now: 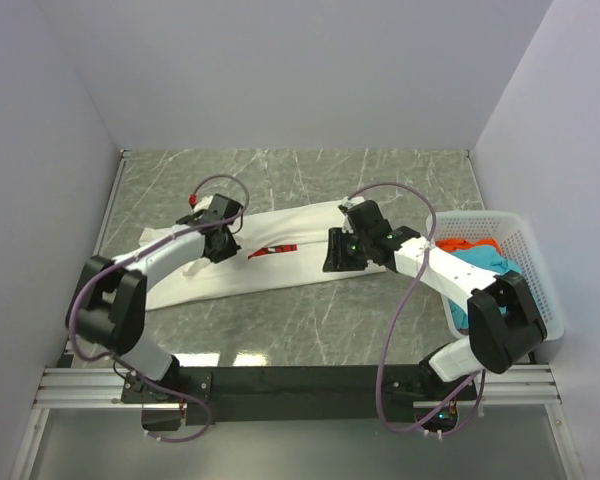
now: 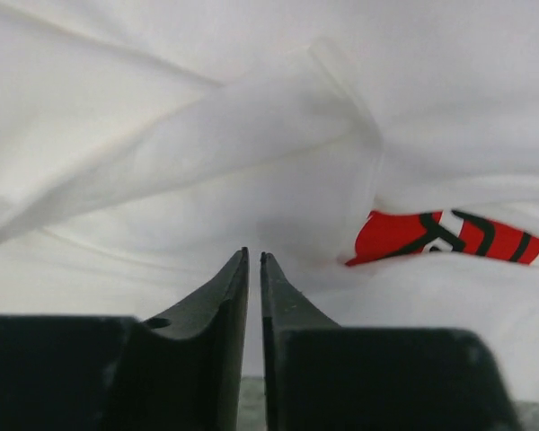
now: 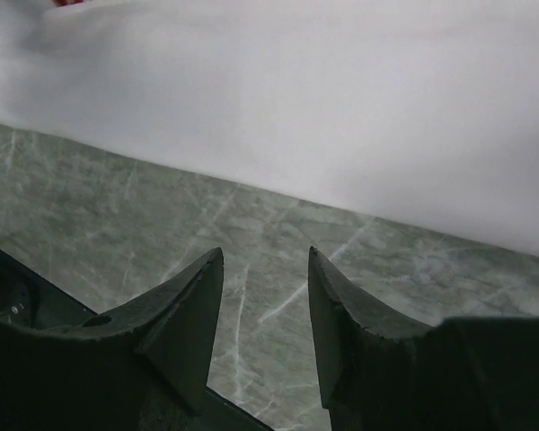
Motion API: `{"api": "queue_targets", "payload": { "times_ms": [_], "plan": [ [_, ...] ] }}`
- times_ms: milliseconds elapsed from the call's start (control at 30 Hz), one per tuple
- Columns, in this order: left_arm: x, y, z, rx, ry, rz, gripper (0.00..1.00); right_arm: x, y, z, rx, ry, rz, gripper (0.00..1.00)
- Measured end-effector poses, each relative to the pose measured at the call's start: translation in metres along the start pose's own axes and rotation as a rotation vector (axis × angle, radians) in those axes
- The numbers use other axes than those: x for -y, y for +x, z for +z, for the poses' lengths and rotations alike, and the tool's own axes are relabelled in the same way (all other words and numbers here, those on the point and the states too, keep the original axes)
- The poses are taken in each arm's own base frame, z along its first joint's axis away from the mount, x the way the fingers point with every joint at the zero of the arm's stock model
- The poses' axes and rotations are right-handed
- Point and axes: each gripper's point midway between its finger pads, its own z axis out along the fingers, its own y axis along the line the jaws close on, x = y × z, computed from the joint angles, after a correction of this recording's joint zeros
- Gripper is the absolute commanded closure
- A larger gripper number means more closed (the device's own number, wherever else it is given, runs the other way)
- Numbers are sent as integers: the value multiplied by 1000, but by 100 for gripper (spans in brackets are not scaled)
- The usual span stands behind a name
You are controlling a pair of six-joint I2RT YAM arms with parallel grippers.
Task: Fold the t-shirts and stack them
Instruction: Fold the tshirt
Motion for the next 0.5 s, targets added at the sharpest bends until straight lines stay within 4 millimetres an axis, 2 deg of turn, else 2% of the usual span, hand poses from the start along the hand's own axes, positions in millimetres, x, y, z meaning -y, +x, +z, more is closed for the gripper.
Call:
{"api": "queue_targets", "payload": {
  "times_ms": [100,133,167,200,233,300,400,500],
  "plan": [
    [-10,8,-11,17,38,-47,65,-15,-7,6,-2,-35,-40,50],
    [-13,11,-15,22,44,-61,53,-22,-12,9,3,-51,-57,50],
    [-17,12,-19,29,51,-71,48,-31,-17,12,11,-71,-77,50],
    [-19,10,-24,41,61,-90,39,-41,-24,15,21,-92,-99,50],
    [-21,6,-30,56,75,-110,24,-51,-30,19,29,-113,-121,51],
    [-27,-6,-40,91,96,-162,15,-70,-43,26,45,-147,-170,51],
    [-47,-33,-50,146,109,-269,16,-99,-68,41,85,-205,-243,52],
    [-72,-50,-49,168,83,-358,19,-117,-85,58,108,-256,-296,54]
  ]
}}
